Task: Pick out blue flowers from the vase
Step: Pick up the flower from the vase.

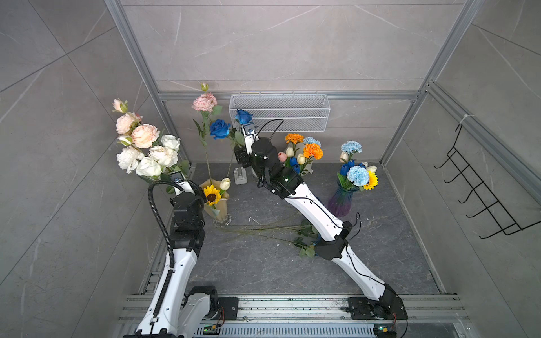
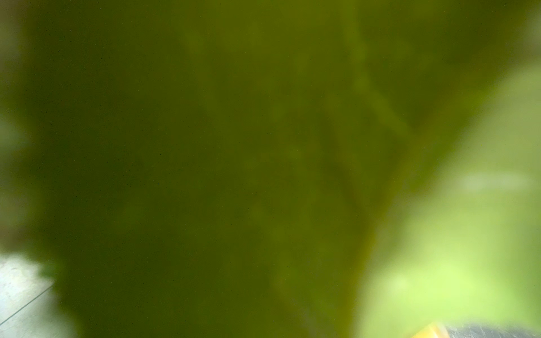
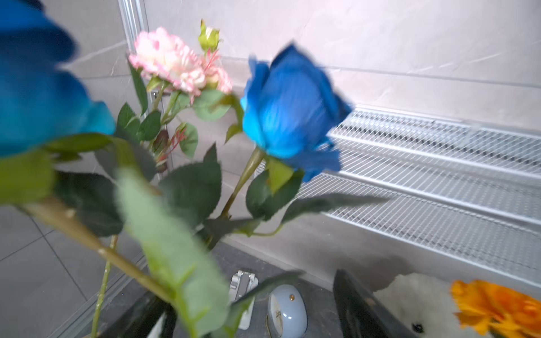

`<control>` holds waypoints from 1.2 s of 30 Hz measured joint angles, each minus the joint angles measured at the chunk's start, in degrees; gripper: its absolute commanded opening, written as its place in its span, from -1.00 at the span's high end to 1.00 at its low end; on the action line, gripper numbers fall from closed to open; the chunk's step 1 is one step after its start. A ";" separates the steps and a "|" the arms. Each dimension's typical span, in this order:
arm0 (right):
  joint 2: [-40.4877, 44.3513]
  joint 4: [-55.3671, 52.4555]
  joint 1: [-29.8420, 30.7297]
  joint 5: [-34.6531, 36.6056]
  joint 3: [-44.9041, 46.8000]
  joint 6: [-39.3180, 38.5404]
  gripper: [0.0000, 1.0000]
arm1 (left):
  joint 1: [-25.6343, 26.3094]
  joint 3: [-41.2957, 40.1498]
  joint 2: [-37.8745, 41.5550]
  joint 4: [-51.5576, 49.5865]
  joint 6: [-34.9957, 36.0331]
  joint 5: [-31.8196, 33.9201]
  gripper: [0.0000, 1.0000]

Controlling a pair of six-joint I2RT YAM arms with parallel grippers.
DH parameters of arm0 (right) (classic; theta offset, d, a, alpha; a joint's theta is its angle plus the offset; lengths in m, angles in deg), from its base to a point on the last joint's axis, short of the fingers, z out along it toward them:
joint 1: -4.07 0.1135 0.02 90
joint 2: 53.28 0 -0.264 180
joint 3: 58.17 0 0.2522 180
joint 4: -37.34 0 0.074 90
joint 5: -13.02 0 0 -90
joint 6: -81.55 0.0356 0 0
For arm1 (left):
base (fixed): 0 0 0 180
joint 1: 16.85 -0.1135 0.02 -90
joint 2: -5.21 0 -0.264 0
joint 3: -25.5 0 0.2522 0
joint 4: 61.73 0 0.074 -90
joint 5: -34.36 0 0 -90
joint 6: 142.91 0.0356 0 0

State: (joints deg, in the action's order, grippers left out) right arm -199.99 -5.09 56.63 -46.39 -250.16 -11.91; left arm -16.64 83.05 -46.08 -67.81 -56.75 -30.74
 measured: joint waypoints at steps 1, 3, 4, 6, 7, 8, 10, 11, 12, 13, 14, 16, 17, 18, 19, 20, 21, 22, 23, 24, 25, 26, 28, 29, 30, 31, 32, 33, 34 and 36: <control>0.72 -0.07 -0.11 0.61 0.00 -0.24 -0.82 | -0.04 0.00 0.24 -0.37 0.13 -0.11 0.58; 2.16 -0.17 -0.44 2.08 -0.02 -0.66 -0.84 | -0.24 0.00 0.92 -1.77 1.33 -0.15 0.34; 2.71 -0.33 -0.63 2.64 -0.02 -0.68 -0.85 | -0.37 0.00 1.29 -2.67 1.81 -0.13 0.27; 3.63 -0.46 -1.29 3.85 -0.13 -0.90 -0.85 | -0.63 0.02 1.84 -4.31 2.16 -0.31 0.14; 3.87 -0.55 -1.62 4.37 -0.17 -1.09 -0.86 | -0.70 0.09 1.99 -5.05 2.38 -0.55 0.09; 4.17 -0.72 -2.03 4.87 -0.17 -1.25 -0.86 | -0.76 0.20 2.16 -5.73 2.49 -0.96 0.04; 4.55 -1.33 -2.71 5.77 -0.17 -1.57 -0.86 | -0.79 0.46 2.43 -6.64 2.58 -1.55 -0.04; 4.72 -1.75 -3.06 6.14 -0.17 -1.81 -0.87 | -0.79 0.79 2.56 -7.32 2.58 -2.08 -0.07; 4.90 -2.10 -3.37 6.45 -0.17 -2.14 -0.87 | -0.81 1.16 2.62 -7.89 2.60 -2.64 -0.09; 5.07 -2.56 -3.58 6.73 -0.17 -2.38 -0.88 | -0.81 1.57 2.67 -8.28 2.60 -3.06 -0.14; 5.31 -3.06 -3.80 6.99 -0.17 -2.60 -0.88 | -0.81 2.16 2.69 -8.94 2.62 -3.78 -0.18; 5.79 -3.82 -4.09 7.28 -0.17 -2.84 -0.90 | -0.81 3.21 2.67 -9.49 2.69 -5.07 -0.21; 6.10 -4.17 -4.17 7.41 -0.17 -3.04 -0.91 | -0.81 3.89 2.67 -9.79 2.75 -5.79 -0.25; 6.47 -4.66 -4.24 7.56 -0.17 -3.32 -0.92 | -0.83 4.66 2.67 -10.21 2.80 -6.69 -0.28; 6.78 -5.03 -4.26 7.74 -0.17 -3.65 -0.93 | -0.83 5.35 2.67 -10.58 2.84 -7.26 -0.28; 7.19 -5.51 -4.26 8.04 -0.17 -3.85 -0.95 | -0.83 6.21 2.67 -10.99 2.84 -8.04 -0.28; 7.61 -5.97 -4.26 8.44 -0.17 -3.96 -0.98 | -0.83 7.08 2.67 -11.41 2.84 -8.74 -0.29; 8.00 -6.43 -4.26 8.96 -0.17 -4.13 -0.99 | -0.83 7.85 2.67 -11.82 2.82 -9.25 -0.29; 8.46 -6.95 -4.26 9.70 -0.17 -4.39 -0.99 | -0.83 8.74 2.64 -12.44 2.82 -10.08 -0.29; 8.96 -7.48 -4.26 10.45 -0.17 -4.81 -0.99 | -0.83 9.51 2.60 -12.87 2.82 -10.45 -0.30; 9.44 -7.87 -4.26 11.08 -0.17 -5.20 -0.99 | -0.83 10.21 2.54 -13.33 2.82 -10.67 -0.30; 10.03 -8.44 -4.26 11.69 -0.17 -5.44 -0.99 | -0.83 11.04 2.47 -14.10 2.82 -11.15 -0.30; 11.45 -9.92 -4.26 11.82 -0.17 -5.81 -0.99 | -0.83 12.13 2.32 -15.30 2.82 -11.74 -0.32; 12.41 -11.19 -4.26 11.34 -0.17 -5.81 -0.99 | -0.83 12.46 2.23 -15.76 2.82 -11.82 -0.32; 13.38 -12.33 -4.26 10.69 -0.17 -5.79 -0.99 | -0.83 12.68 2.14 -16.20 2.82 -11.82 -0.32; 14.51 -13.97 -4.26 9.75 -0.17 -5.66 -0.99 | -0.83 12.87 1.90 -16.68 2.82 -11.78 -0.32; 15.98 -15.96 -4.26 8.59 -0.15 -5.33 -0.99 | -0.83 13.00 1.64 -17.07 2.82 -11.67 -0.32; 17.44 -17.38 -4.26 7.96 0.20 -5.09 -0.99 | -0.83 13.25 1.29 -17.62 2.78 -11.47 -0.32; 19.93 -18.75 -4.26 7.26 1.99 -4.83 -0.99 | -0.83 13.42 0.87 -18.16 2.73 -11.30 -0.32; 26.43 -19.37 -4.26 7.15 9.22 -4.39 -0.99 | -0.83 13.42 0.31 -18.91 2.47 -11.02 -0.32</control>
State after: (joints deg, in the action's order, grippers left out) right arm -173.57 -24.45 52.36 -39.25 -240.94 -16.30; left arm -17.47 96.47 -45.77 -86.71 -54.28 -41.75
